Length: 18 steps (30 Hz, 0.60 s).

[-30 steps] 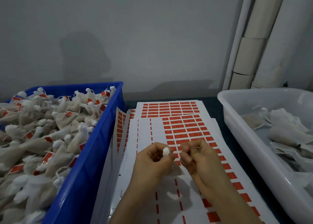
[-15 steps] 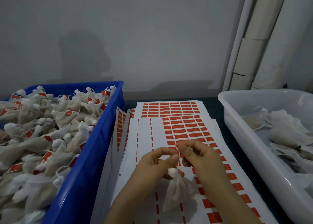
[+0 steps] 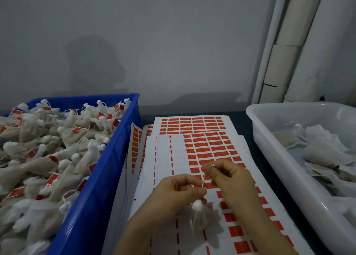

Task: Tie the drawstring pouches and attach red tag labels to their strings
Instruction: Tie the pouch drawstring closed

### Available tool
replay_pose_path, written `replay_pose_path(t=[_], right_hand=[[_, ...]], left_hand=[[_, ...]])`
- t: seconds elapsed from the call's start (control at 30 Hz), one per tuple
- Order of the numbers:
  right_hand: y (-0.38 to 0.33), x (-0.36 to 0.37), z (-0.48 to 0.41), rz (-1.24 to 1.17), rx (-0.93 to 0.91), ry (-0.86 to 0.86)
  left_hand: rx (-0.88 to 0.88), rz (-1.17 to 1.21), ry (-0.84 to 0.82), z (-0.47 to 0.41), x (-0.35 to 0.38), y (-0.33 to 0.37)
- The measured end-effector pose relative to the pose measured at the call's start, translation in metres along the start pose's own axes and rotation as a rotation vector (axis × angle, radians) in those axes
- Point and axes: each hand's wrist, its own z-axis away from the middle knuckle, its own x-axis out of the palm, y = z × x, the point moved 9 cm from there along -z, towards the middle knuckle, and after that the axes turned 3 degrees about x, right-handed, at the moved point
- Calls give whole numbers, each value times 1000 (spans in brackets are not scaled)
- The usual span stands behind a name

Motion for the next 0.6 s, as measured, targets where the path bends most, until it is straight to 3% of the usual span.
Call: replay_pose_path(t=[0.17, 0.33, 0.6], right_hand=[[-2, 6, 3, -4, -5, -47], [-5, 16, 5, -68, -26, -156], [-3, 5, 3, -34, -28, -43]], left_hand=[[-17, -38, -87, 4, 9, 0], [52, 30, 48, 1, 1, 6], [65, 153, 130, 0, -6, 4]])
